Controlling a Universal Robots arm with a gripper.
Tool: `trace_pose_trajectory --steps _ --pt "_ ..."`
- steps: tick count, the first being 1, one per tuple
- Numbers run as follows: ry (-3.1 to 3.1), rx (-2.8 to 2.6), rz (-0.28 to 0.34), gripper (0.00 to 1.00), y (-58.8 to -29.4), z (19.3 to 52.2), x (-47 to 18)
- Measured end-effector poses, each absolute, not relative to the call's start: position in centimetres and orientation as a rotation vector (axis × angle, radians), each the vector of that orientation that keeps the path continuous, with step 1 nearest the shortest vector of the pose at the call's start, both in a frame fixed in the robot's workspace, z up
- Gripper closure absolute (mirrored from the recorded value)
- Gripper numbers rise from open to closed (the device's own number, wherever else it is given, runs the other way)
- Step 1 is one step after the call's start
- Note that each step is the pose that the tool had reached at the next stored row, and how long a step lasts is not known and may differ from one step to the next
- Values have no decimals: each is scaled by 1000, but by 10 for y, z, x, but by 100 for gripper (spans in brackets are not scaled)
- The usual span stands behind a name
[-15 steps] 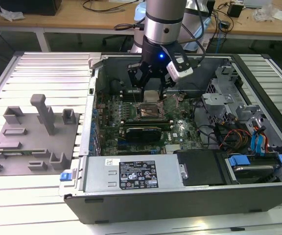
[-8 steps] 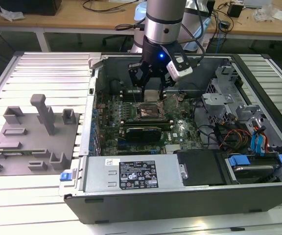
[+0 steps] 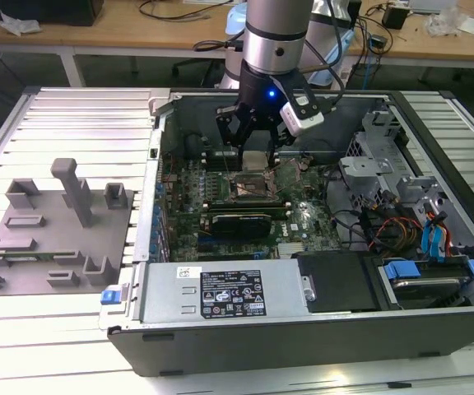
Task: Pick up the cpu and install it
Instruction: 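Place the cpu into insertion slot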
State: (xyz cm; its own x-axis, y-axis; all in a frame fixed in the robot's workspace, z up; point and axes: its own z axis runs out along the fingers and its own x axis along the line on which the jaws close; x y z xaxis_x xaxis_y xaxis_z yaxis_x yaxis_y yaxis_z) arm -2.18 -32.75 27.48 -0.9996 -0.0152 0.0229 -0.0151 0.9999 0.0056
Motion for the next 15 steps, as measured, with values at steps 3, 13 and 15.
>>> trace_pose_trajectory --steps 3,13,15 --pt "-3119 24 -8 45 -328 275 -22" --pt "-3115 -164 -11 45 -327 275 -22" --pt "-3113 -190 -11 45 -328 275 -22"
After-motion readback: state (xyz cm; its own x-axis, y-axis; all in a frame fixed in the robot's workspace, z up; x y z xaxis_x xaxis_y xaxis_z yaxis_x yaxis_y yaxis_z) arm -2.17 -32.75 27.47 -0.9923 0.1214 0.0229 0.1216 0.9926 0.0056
